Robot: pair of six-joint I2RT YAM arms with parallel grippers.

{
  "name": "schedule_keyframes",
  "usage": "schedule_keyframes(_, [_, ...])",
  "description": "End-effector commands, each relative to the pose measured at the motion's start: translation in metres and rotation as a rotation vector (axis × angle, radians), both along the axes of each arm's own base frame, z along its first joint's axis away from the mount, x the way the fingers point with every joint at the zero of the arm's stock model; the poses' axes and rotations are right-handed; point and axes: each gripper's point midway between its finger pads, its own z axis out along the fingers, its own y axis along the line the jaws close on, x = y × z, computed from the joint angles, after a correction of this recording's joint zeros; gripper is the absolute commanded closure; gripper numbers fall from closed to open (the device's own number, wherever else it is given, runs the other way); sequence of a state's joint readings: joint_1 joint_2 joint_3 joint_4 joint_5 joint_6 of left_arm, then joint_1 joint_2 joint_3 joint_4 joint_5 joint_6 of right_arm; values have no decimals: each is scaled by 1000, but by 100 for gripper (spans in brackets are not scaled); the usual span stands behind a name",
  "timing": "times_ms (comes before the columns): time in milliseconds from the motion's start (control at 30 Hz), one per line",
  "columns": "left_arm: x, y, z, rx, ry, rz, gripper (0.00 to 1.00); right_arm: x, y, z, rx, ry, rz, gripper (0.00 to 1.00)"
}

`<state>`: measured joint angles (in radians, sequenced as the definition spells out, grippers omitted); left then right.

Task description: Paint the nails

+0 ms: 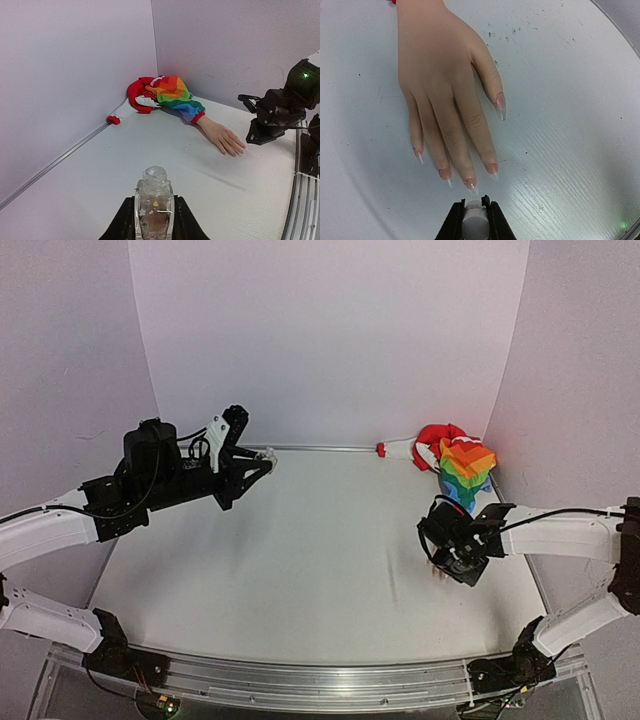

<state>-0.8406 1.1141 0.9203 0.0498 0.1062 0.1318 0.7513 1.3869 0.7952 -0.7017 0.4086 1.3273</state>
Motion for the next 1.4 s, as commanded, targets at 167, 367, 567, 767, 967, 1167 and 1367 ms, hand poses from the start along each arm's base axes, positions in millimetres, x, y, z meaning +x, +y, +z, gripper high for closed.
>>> schedule_keyframes(167, [-1, 1, 16, -31, -35, -7, 100, 13, -6, 2, -111, -9, 4, 100])
schedule_keyframes(367, [-1, 2, 18, -34, -40, -7, 100, 15, -5, 0, -121, -3, 6, 100])
schedule_keyframes(567, [-2, 3, 18, -33, -40, -5, 100, 18, 0, -3, -120, 6, 11, 100])
schedule_keyframes(767, [-1, 3, 18, -32, -41, -3, 100, 19, 0, -7, -129, 14, 11, 100])
schedule_keyframes(967, [-2, 3, 18, -33, -43, -4, 100, 18, 0, -13, -138, 30, 10, 100])
schedule_keyframes(1167, [-1, 3, 19, -33, -44, -3, 100, 18, 3, -15, -126, 34, 21, 100])
schedule_keyframes(1367, [-2, 3, 19, -34, -43, -5, 100, 21, 10, -15, -102, 35, 41, 100])
